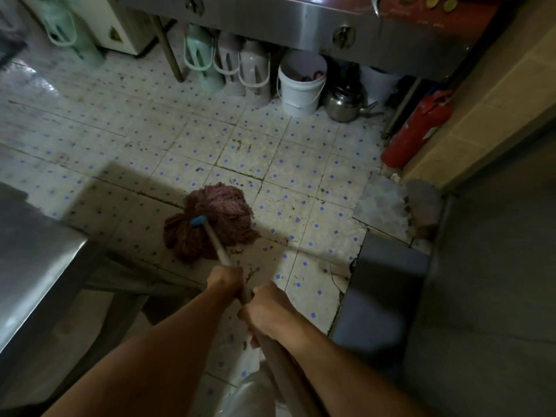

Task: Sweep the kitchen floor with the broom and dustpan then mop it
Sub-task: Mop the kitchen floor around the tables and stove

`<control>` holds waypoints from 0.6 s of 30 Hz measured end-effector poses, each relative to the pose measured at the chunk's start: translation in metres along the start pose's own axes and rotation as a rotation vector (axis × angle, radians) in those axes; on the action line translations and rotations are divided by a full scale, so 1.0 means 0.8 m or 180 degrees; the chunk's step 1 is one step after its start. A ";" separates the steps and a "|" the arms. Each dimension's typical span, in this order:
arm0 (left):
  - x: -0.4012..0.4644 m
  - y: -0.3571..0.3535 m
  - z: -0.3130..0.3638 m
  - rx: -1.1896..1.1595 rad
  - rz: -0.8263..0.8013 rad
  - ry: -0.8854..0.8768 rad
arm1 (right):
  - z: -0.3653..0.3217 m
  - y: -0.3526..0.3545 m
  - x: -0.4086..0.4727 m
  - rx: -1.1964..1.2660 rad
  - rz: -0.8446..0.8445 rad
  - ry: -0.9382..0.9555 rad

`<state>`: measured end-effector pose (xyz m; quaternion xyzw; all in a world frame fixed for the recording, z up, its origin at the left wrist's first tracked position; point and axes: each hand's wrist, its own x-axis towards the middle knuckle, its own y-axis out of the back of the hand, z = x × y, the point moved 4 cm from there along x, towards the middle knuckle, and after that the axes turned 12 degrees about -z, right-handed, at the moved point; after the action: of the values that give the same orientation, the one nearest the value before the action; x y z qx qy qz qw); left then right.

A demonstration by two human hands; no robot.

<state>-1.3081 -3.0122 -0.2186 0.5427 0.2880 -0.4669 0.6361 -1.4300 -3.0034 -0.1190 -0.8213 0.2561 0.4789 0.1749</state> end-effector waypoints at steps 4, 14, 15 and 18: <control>0.015 -0.006 0.053 0.0011 -0.0053 -0.0283 | -0.020 0.041 0.006 0.0038 0.0278 0.0038; 0.069 -0.015 0.206 -0.0010 -0.0274 -0.0710 | -0.086 0.147 0.069 0.0157 0.0778 -0.0045; 0.076 -0.013 0.220 -0.0037 -0.0292 -0.0755 | -0.093 0.157 0.078 0.0124 0.0827 -0.0061; 0.098 -0.007 0.255 -0.0216 -0.0350 -0.0830 | -0.118 0.180 0.106 0.0087 0.0876 -0.0061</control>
<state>-1.3103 -3.2299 -0.2397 0.4390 0.2478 -0.5576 0.6595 -1.4143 -3.1917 -0.1540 -0.7714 0.3711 0.5025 0.1213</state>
